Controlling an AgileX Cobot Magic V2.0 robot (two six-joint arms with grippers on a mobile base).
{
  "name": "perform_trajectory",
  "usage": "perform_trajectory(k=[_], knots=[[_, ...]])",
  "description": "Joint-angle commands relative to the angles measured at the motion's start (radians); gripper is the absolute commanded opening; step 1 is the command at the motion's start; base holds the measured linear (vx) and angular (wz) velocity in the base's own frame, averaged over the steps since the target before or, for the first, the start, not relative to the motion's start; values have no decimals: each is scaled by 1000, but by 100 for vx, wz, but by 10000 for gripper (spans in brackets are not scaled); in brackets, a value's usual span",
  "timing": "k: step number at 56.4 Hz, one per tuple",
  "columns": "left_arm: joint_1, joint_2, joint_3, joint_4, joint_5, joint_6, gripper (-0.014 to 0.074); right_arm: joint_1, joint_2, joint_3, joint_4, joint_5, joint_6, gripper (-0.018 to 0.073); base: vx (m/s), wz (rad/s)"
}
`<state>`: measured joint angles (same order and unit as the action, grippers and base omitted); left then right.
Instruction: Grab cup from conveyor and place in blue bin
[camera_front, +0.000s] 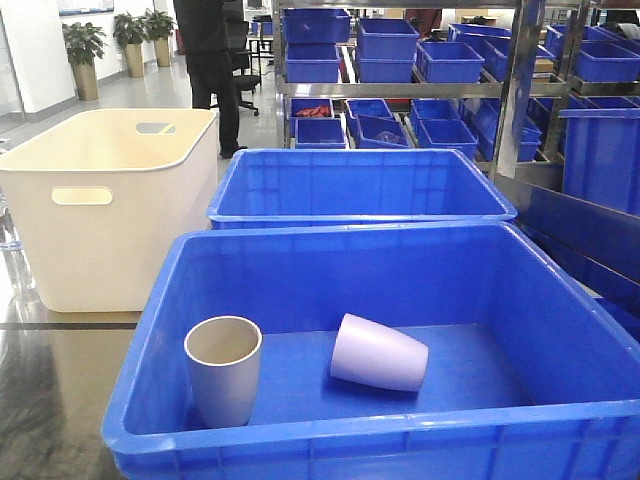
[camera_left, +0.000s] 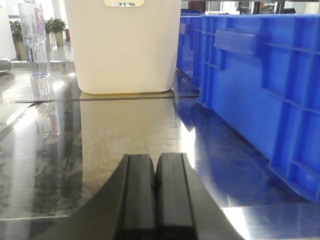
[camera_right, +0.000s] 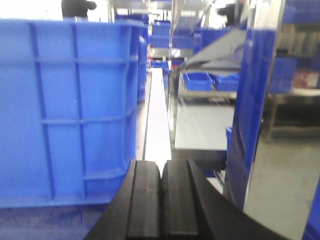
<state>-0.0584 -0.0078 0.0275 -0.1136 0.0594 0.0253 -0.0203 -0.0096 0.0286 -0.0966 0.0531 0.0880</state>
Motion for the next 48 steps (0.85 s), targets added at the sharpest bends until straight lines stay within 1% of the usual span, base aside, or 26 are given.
perform_trajectory(k=[1,48], knots=[[2,-17,13,0,-78,-5,-3,-3,-8,20,0,-63,-9,-9,0,0],[2,-17,13,0,-78,-5,-3,-3,-8,20,0,-59,-9,-9,0,0]])
